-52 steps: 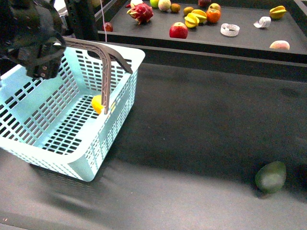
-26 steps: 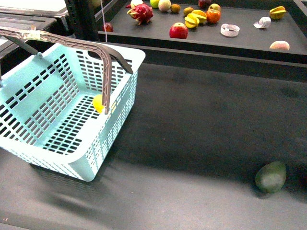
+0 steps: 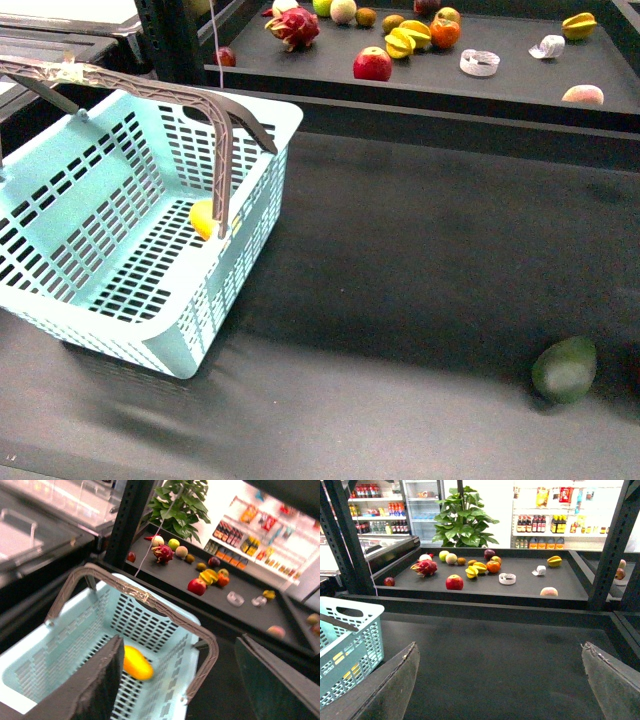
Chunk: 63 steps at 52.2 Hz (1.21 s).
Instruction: Pick mango with right arm and hold basket with left
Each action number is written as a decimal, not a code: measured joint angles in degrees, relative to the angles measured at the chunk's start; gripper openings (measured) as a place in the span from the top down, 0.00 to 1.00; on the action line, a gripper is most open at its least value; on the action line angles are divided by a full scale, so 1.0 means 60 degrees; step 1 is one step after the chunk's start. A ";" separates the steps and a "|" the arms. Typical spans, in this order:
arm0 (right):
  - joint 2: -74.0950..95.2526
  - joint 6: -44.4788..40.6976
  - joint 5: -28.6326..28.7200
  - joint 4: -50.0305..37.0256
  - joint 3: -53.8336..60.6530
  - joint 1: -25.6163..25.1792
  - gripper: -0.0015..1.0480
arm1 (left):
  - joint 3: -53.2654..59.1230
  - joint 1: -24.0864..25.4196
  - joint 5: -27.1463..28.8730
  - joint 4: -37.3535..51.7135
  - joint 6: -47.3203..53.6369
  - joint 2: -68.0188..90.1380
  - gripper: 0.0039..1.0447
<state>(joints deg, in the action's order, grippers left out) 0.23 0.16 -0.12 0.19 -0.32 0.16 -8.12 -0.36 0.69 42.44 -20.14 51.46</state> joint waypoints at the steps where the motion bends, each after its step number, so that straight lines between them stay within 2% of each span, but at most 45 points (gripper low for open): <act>1: 0.0000 0.0000 0.0000 0.0000 0.0000 0.0000 0.08 | 0.0058 0.0004 -0.0062 -0.0007 0.0539 -0.0117 0.36; 7: 0.0000 0.0000 0.0000 0.0000 0.0000 0.0000 0.08 | 0.0433 0.0018 -0.0117 -0.0346 0.2459 -0.0863 0.58; 18: 0.0000 0.0000 0.0000 -0.0004 0.0000 0.0004 0.08 | 0.0845 0.0033 -0.0117 -0.1158 0.3115 -0.2084 0.96; 22: 0.0000 0.0000 0.0000 -0.0004 0.0000 0.0000 0.08 | 0.1147 0.0033 -0.0113 -0.0871 0.3177 -0.2211 0.96; 48: 0.0000 0.0000 0.0000 -0.0004 0.0000 0.0000 0.08 | 0.1155 0.0033 -0.0117 -0.3763 0.3264 -0.5293 0.96; 63: 0.0000 0.0000 0.0000 -0.0004 0.0000 0.0000 0.08 | 0.1155 0.0036 -0.0117 -0.4819 0.3279 -0.6364 0.96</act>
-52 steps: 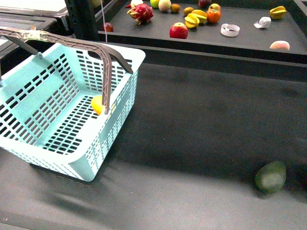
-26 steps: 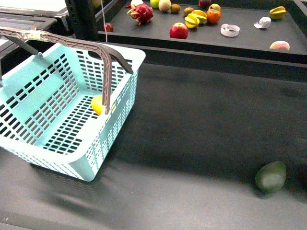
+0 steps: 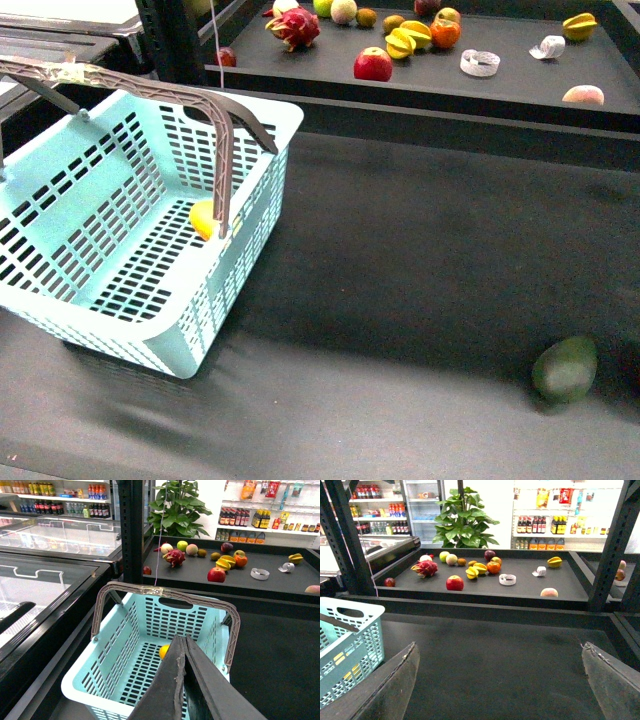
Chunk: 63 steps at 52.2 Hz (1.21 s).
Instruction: Pick mango with right arm and hold basket with left
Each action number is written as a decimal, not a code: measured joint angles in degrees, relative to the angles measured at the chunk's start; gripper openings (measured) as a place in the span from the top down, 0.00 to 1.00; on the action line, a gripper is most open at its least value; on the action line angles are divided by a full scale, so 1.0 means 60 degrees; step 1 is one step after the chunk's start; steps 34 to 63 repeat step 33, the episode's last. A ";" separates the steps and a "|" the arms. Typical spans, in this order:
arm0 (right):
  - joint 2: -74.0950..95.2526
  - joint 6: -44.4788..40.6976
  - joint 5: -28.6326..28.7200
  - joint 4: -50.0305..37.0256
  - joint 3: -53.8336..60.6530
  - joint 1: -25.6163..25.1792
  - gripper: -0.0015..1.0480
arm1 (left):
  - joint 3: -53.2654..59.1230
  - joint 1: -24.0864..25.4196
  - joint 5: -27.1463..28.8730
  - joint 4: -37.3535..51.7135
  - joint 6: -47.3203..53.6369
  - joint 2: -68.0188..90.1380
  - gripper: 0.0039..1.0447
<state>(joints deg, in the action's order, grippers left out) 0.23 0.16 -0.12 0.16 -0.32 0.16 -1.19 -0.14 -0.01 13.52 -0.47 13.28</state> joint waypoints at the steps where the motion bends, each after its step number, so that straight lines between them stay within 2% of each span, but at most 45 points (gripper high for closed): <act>1: 0.0000 0.0000 0.0000 0.0000 0.0000 0.0000 0.08 | 0.0000 0.0000 -0.0004 -0.0055 0.0000 -0.0055 0.96; 12: 0.0000 0.0000 0.0000 0.0004 0.0000 0.0004 0.08 | 0.0000 -0.0004 -0.0004 -0.0550 0.0000 -0.0543 0.96; 15: 0.0000 0.0000 0.0000 0.0000 0.0000 0.0000 0.08 | 0.0000 0.0000 -0.0004 -0.1657 0.0007 -0.1370 0.96; 18: 0.0000 0.0000 -0.0004 0.0000 0.0000 0.0000 0.08 | 0.0000 -0.0004 0.0000 -0.2157 0.0004 -0.1978 0.96; 63: 0.0000 0.0000 0.0000 0.0000 0.0000 0.0000 0.08 | 0.0000 0.0000 -0.0004 -0.2229 0.0004 -0.2164 0.96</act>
